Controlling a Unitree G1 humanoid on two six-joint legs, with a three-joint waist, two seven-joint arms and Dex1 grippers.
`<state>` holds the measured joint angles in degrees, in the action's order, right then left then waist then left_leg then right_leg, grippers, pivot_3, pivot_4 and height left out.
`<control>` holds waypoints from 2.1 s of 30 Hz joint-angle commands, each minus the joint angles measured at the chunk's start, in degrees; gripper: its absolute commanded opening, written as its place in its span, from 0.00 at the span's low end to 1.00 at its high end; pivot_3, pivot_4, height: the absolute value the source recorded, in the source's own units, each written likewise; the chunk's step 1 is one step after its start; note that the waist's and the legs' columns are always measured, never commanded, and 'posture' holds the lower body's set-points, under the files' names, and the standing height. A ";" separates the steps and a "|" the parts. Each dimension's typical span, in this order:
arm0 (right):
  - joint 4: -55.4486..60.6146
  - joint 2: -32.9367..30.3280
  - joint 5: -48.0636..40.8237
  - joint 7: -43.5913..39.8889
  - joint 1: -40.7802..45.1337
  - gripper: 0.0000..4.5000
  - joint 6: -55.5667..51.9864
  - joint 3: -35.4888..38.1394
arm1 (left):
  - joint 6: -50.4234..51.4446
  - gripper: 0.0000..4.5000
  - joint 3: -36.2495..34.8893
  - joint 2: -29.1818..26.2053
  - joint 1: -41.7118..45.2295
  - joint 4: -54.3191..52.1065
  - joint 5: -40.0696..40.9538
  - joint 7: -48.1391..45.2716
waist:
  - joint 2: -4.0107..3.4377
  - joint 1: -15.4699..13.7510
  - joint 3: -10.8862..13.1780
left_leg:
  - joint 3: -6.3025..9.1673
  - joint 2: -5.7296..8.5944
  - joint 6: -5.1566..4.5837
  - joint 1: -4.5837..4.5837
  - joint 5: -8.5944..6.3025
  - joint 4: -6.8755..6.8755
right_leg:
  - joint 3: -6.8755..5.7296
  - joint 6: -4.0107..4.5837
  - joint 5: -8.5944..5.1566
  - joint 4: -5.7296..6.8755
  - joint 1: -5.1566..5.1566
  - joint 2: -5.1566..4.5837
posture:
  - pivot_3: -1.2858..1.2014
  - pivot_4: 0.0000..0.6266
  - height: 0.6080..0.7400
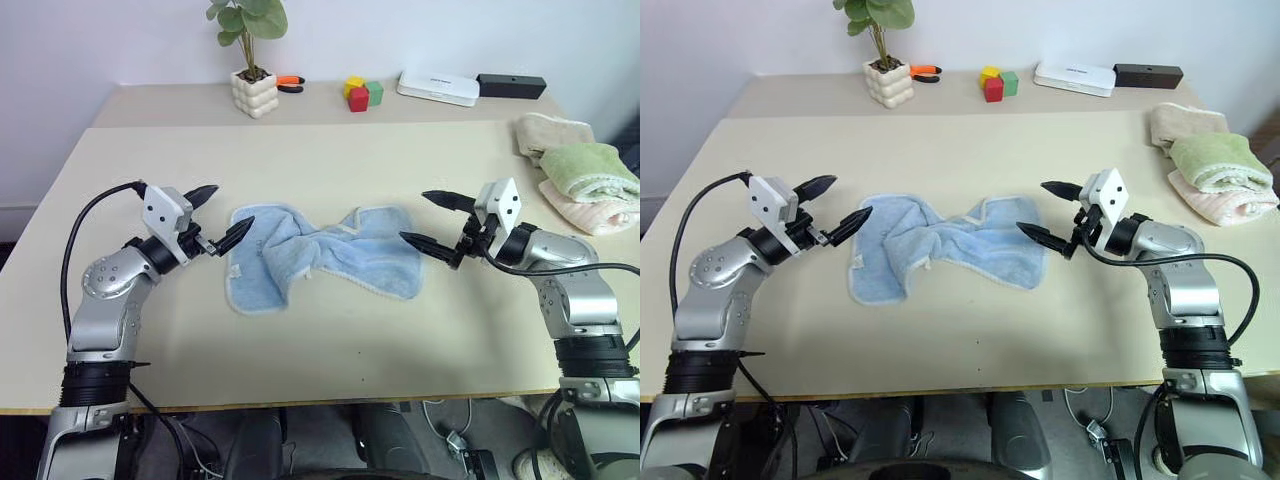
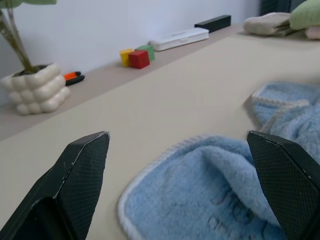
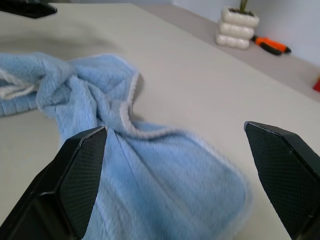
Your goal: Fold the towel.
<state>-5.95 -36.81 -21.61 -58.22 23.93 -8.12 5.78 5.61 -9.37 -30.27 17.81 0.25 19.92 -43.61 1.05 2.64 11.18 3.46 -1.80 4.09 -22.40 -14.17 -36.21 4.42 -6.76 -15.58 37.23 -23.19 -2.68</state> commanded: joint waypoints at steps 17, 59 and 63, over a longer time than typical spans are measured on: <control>9.09 5.62 -1.01 6.72 -3.24 1.00 0.28 -1.12 | 5.67 0.99 -0.11 -13.81 -7.87 -8.39 5.71 -18.35 | -0.02 0.08 0.01 | -0.01 -0.03 0.00 0.00 0.00 0.03 | 0.00 0.02 -0.01 0.00 -0.02 0.02 | 0.52 0.24 1.00; 14.13 4.50 5.25 6.97 -8.51 1.00 4.62 -5.83 | 5.98 0.01 5.74 -5.81 -6.88 2.45 3.71 -14.01 | -0.88 -0.91 -0.66 | -0.06 -0.03 -0.02 0.85 -0.02 0.08 | 0.04 0.33 -0.21 -0.08 0.79 0.04 | 0.52 0.24 1.00; 13.67 0.04 8.74 3.33 -11.42 1.00 8.20 -7.91 | 5.71 0.01 2.87 -6.88 -5.93 -0.06 4.43 -13.53 | -0.71 -0.27 -0.55 | -0.02 -0.04 -0.07 0.64 -0.04 0.09 | 0.00 0.20 -0.19 -0.09 0.62 0.04 | 0.52 0.24 1.00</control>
<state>6.40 -35.79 -14.17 -53.55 12.49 -2.49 -1.59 12.22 -4.59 -36.66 11.08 3.00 23.69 -57.60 0.33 2.37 10.62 3.44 -1.83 4.02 -21.82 -14.22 -36.12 4.43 -6.61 -15.75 37.13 -22.62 -2.66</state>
